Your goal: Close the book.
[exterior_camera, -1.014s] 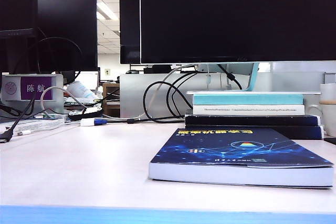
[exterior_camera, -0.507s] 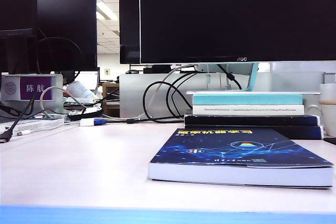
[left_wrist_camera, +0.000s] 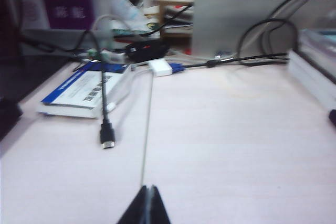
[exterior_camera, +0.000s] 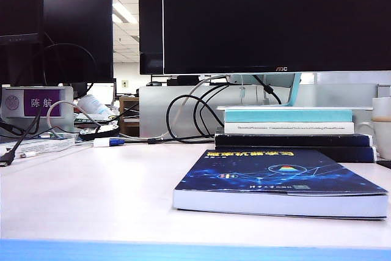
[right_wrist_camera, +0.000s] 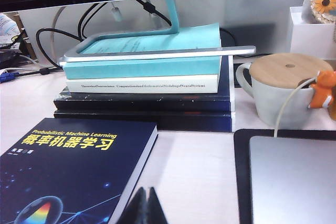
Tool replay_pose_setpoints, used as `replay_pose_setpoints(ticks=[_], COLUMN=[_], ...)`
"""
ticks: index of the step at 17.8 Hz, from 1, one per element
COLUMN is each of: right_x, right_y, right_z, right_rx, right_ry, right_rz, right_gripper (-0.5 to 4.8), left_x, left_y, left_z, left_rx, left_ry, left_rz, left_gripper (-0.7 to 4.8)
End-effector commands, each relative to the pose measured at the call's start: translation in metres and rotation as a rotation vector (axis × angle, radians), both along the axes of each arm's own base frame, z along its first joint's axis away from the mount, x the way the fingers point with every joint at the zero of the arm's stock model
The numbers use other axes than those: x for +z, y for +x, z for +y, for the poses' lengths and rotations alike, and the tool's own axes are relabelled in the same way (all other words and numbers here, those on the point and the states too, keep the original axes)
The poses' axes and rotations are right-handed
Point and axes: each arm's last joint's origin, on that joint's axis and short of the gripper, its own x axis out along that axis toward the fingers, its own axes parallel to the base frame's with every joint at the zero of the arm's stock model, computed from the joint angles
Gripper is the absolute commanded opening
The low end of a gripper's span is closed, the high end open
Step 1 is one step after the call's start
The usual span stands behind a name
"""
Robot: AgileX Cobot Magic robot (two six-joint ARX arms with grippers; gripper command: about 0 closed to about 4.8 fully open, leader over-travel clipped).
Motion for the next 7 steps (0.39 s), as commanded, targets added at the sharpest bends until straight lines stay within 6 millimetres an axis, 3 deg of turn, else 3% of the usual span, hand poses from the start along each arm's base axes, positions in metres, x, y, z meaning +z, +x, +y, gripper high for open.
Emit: replay_pose_setpoints(ticks=[1,7], right_x=[-0.0047,-0.0046], right_y=[-0.0003,-0.0003], right_z=[-0.0001,0.0000], right_rx=[-0.002,-0.001], right_ry=[0.007,0.008], right_rz=[0.046,0.045], right_gripper=[0.00,0.00], left_x=[0.0024,0.0025], left_y=[-0.0003,-0.0003], left_z=[0.0004,0.0004], left_rx=[0.009,0.008], left_ry=[0.002,0.001], left_rz=[-0.016,-0.017], left_gripper=[-0.05,-0.05])
